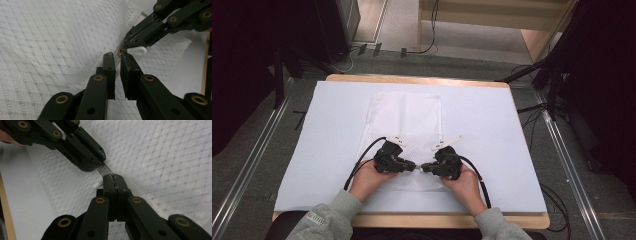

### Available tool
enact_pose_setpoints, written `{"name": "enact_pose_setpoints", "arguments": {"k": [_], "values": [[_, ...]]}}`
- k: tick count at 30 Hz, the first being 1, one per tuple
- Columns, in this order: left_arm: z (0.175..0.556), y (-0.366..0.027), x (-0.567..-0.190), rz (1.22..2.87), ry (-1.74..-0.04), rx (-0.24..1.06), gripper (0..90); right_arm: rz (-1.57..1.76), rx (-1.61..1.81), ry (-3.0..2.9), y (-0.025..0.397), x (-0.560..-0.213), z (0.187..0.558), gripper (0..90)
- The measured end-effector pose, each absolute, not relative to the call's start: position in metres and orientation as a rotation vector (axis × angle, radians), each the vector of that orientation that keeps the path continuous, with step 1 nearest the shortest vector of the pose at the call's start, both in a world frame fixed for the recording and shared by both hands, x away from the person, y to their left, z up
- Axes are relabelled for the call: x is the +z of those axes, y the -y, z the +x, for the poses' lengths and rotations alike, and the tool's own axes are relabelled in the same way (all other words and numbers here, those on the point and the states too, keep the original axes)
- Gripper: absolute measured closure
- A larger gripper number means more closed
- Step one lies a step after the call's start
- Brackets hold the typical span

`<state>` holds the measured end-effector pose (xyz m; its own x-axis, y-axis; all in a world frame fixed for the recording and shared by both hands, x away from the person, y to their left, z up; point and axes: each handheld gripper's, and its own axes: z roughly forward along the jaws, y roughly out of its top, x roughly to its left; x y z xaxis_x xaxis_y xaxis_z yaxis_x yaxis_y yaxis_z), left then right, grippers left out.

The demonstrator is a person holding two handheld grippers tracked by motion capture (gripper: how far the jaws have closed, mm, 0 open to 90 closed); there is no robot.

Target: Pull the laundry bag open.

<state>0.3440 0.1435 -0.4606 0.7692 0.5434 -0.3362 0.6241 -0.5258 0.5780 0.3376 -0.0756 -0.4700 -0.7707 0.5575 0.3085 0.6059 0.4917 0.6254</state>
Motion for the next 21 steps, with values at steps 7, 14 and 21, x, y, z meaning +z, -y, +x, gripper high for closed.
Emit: {"name": "enact_pose_setpoints", "arguments": {"k": [7,14,21], "values": [[0.342,-0.147,-0.456,2.228,-0.856,-0.179,74.4,-1.025,-1.184,2.649,0.073,-0.471,0.34,90.0],[0.343,-0.146,-0.46,2.241,-0.863,-0.191,71.7,-0.994,-1.195,2.677,0.066,-0.472,0.338,90.0],[0.347,-0.145,-0.462,2.228,-0.874,-0.197,73.0,-1.029,-1.185,2.67,0.076,-0.472,0.34,90.0]]}}
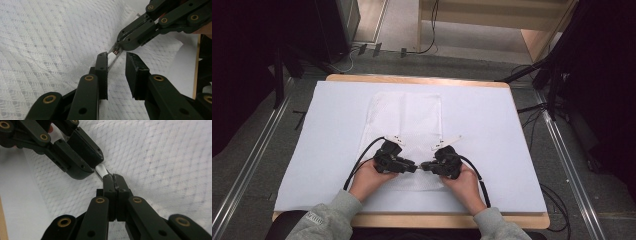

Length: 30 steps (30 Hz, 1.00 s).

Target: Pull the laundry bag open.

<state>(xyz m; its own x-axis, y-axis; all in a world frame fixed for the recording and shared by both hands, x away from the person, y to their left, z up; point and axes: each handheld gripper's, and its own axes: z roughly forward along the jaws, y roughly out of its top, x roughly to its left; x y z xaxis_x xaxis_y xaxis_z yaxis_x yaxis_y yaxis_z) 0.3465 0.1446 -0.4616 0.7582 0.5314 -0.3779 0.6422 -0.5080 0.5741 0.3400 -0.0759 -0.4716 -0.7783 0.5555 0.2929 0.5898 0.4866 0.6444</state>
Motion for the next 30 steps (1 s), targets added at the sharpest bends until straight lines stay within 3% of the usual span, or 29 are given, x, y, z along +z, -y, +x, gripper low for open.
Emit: {"name": "enact_pose_setpoints", "arguments": {"k": [13,22,30], "values": [[0.346,-0.13,-0.462,2.256,-0.835,-0.189,78.0,-1.023,-1.195,2.695,0.08,-0.471,0.34,90.0],[0.355,-0.146,-0.455,2.209,-0.891,-0.175,72.4,-1.065,-1.192,2.677,0.09,-0.472,0.342,90.0],[0.352,-0.137,-0.462,2.247,-0.86,-0.184,70.6,-1.049,-1.206,2.693,0.085,-0.472,0.341,90.0]]}}
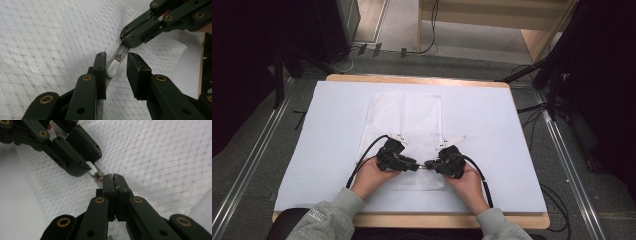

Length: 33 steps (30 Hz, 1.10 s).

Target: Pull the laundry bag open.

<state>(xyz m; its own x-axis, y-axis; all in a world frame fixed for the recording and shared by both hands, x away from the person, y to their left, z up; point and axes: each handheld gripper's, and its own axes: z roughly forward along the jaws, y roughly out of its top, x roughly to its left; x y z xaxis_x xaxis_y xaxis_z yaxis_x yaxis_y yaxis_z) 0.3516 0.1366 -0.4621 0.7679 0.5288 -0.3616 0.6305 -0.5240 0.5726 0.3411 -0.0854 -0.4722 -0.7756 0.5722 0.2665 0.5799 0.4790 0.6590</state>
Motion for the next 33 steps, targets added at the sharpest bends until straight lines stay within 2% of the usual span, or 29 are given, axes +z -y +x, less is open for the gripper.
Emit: {"name": "enact_pose_setpoints", "arguments": {"k": [9,21,27,33], "values": [[0.349,-0.132,-0.463,2.265,-0.85,-0.146,81.3,-1.05,-1.209,2.689,0.085,-0.473,0.341,90.0],[0.346,-0.134,-0.461,2.266,-0.852,-0.164,75.1,-1.05,-1.212,2.688,0.086,-0.473,0.341,90.0],[0.342,-0.136,-0.461,2.277,-0.846,-0.173,75.9,-1.051,-1.207,2.689,0.086,-0.473,0.341,90.0],[0.345,-0.132,-0.467,2.229,-0.866,-0.203,83.5,-1.055,-1.206,2.69,0.086,-0.473,0.341,90.0]]}}
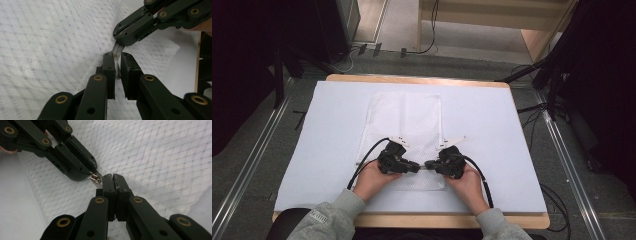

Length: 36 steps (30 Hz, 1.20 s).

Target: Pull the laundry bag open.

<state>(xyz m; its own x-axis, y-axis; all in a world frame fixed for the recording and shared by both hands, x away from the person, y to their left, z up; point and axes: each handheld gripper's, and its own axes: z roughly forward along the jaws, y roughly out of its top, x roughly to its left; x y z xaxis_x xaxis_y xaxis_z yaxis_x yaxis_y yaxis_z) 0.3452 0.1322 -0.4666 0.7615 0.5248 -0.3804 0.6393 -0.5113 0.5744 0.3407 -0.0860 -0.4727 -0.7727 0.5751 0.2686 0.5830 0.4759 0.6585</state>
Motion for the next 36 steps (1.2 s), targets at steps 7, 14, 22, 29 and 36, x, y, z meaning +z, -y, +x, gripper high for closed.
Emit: {"name": "enact_pose_setpoints", "arguments": {"k": [7,14,22,29,36], "values": [[0.35,-0.134,-0.466,2.218,-0.886,-0.269,87.7,-1.048,-1.21,2.692,0.086,-0.473,0.34,90.0],[0.354,-0.136,-0.464,2.201,-0.921,-0.336,88.1,-1.008,-1.205,2.748,0.085,-0.472,0.337,90.0],[0.361,-0.152,-0.459,2.182,-0.964,-0.396,88.2,-0.967,-1.227,2.828,0.084,-0.474,0.333,90.0],[0.359,-0.154,-0.459,2.226,-0.964,-0.401,88.3,-0.959,-1.253,2.781,0.09,-0.476,0.335,90.0],[0.358,-0.173,-0.452,2.224,-0.979,-0.41,88.3,-0.933,-1.262,2.775,0.095,-0.477,0.336,90.0]]}}
